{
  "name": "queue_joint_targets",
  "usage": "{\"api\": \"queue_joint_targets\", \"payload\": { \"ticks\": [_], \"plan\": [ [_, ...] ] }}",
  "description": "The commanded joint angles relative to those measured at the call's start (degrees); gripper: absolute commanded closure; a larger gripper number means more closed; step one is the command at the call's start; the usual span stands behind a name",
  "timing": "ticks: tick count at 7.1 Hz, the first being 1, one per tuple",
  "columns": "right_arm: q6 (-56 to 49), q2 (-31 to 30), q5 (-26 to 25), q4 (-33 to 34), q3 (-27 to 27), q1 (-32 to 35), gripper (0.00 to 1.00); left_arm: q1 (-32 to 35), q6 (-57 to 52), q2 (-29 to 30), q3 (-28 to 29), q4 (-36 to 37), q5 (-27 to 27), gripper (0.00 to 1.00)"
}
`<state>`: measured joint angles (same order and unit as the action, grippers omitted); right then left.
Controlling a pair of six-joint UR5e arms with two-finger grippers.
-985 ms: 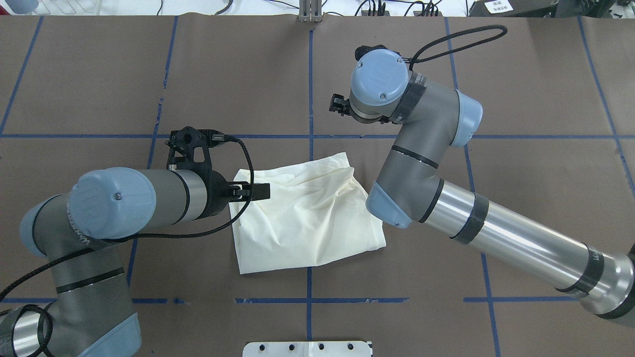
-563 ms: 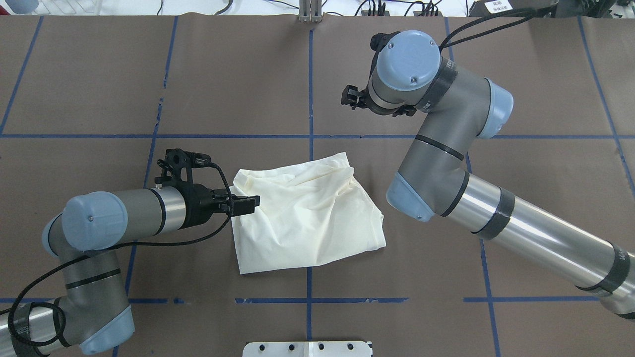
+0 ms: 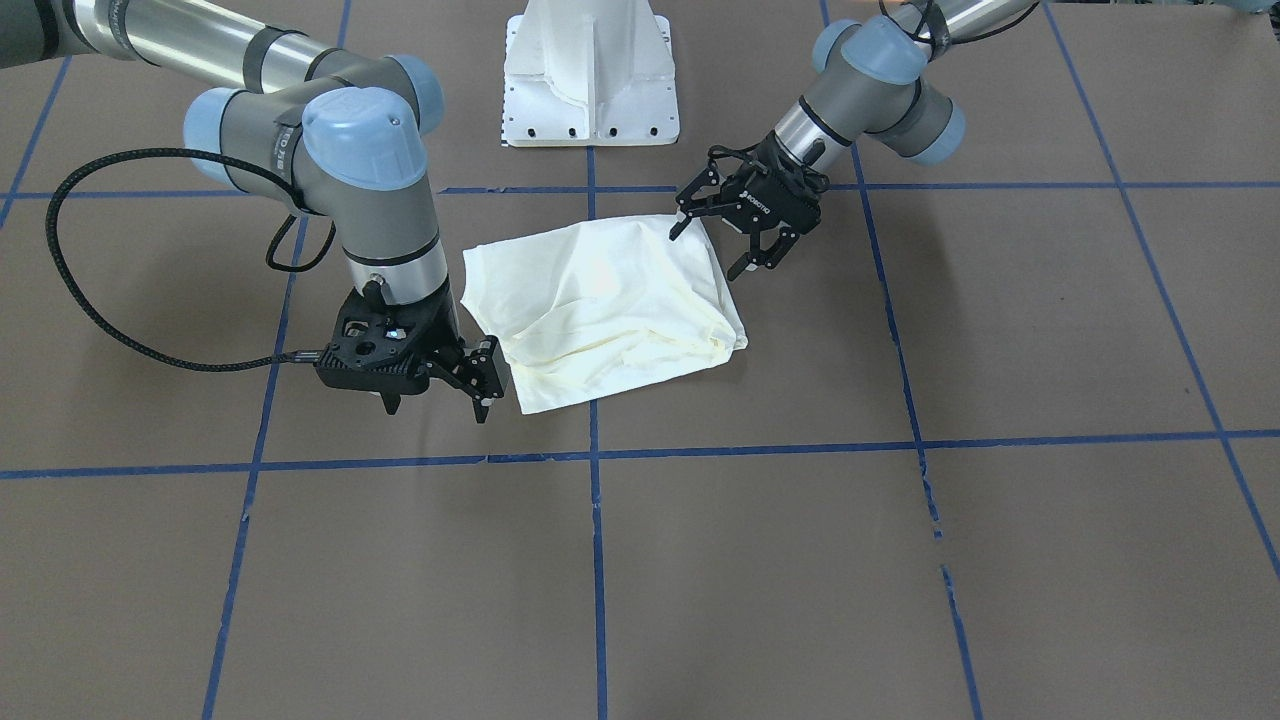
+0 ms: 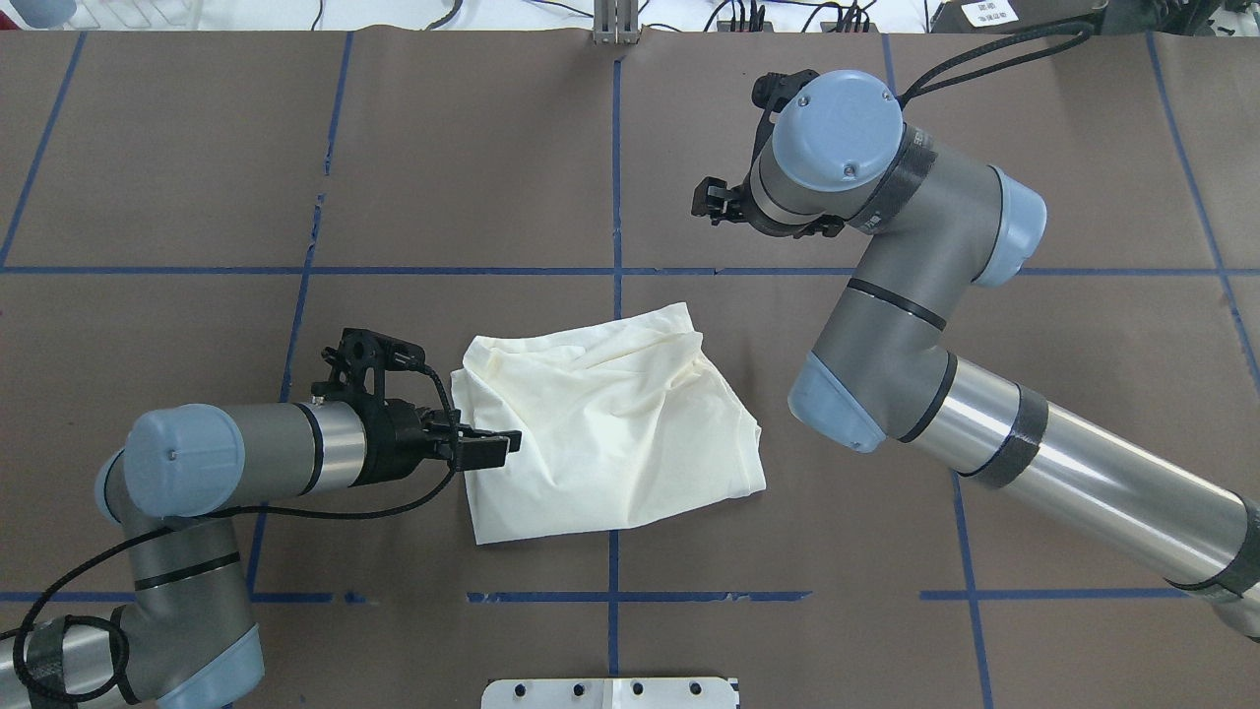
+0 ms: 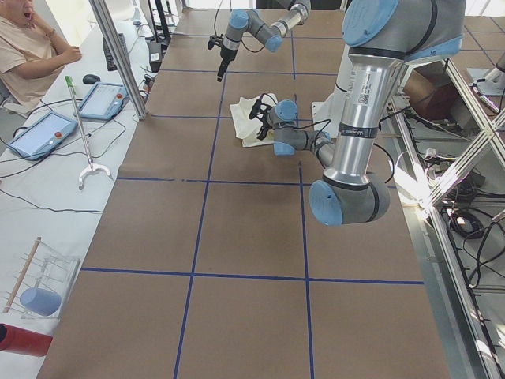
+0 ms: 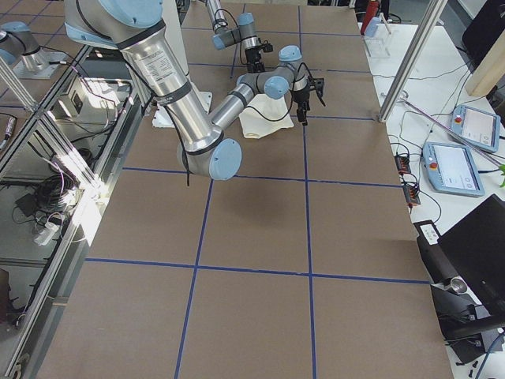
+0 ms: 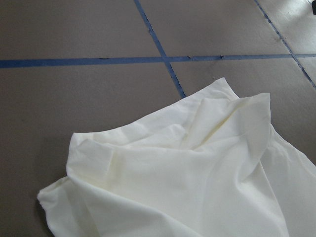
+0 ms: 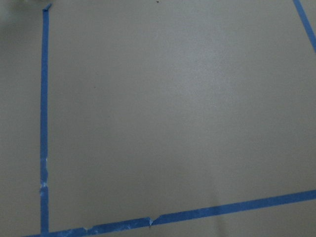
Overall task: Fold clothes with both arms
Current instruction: 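Move the left gripper to the bundle's near corner and push it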
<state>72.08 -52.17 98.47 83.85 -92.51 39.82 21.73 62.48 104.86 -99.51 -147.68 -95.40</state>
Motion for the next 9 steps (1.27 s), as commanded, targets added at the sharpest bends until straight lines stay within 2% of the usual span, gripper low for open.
{"api": "queue_joint_targets", "payload": {
  "ticks": [1, 3, 7, 9],
  "plan": [
    [-0.1, -0.3, -0.1, 0.0, 0.0, 0.0, 0.00, -3.3, 0.3, 0.0, 0.1, -0.1, -0.2, 0.00],
    [0.0, -0.4, -0.2, 0.0, 0.0, 0.0, 0.00, -5.9, 0.5, 0.0, -0.2, -0.6, -0.2, 0.00],
    [0.0, -0.6, -0.5, -0.1, 0.0, 0.0, 0.00, -11.8, 0.5, -1.5, 0.0, -10.0, -0.2, 0.00],
    [0.0, -0.6, -0.6, -0.1, 0.0, 0.0, 0.00, -12.1, 0.5, -2.0, -0.9, -10.9, -1.1, 0.00]
  ]
}}
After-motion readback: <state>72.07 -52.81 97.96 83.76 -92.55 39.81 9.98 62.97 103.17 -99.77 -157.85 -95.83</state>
